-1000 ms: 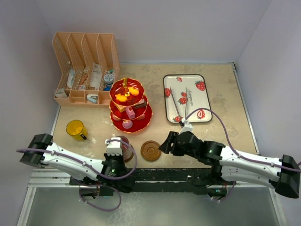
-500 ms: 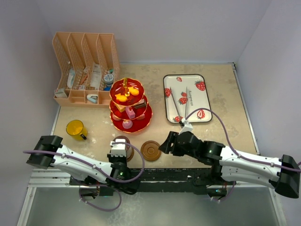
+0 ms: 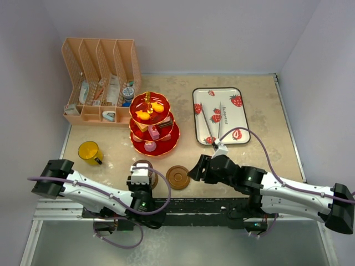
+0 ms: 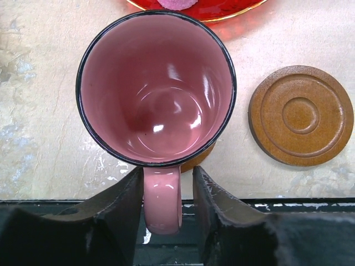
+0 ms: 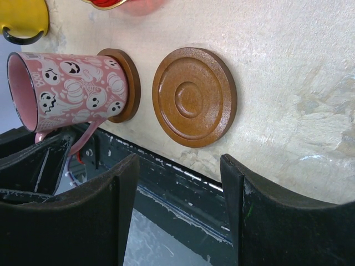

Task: Serve the afternoon tea
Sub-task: Place the cup on the coaster, then pick up the cup at the center of the board.

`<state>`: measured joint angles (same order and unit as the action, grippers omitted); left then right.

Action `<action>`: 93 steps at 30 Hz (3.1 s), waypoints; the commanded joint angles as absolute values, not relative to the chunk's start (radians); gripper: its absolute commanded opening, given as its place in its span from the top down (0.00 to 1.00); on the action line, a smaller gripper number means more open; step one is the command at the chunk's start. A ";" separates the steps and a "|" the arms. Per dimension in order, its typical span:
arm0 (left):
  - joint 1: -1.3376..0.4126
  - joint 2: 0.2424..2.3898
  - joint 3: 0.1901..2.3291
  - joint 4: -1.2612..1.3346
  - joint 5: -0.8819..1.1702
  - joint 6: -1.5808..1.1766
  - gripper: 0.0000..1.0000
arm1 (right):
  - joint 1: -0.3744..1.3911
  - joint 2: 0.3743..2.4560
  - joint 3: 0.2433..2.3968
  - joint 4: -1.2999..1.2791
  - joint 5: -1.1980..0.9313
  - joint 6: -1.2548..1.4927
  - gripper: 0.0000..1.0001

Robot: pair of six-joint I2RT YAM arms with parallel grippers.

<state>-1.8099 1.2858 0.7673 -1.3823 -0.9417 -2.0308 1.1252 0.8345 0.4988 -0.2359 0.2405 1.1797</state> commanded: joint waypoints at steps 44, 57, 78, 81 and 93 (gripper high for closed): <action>-1.429 1.029 1.134 -1.474 -1.265 -1.588 0.22 | 1.123 0.844 0.521 -0.240 0.254 1.192 0.36; -1.098 1.077 1.159 -1.315 -1.263 -1.245 0.16 | 1.123 0.806 0.532 -0.207 0.258 1.112 0.35; -0.046 1.048 1.111 -0.875 -0.696 -0.647 0.10 | 1.123 0.634 0.564 -0.206 0.206 0.992 0.31; 0.031 1.074 1.098 -0.882 -0.688 -0.656 0.07 | 1.123 0.634 0.559 -0.222 0.187 1.000 0.30; 0.213 1.090 0.957 -0.810 -0.609 -0.750 0.02 | 1.123 0.633 0.599 -0.332 0.208 1.020 0.30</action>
<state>0.1658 1.0943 0.9768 -0.8692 -0.6296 -0.7055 1.1252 0.6350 0.5365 -0.2863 0.1970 1.0210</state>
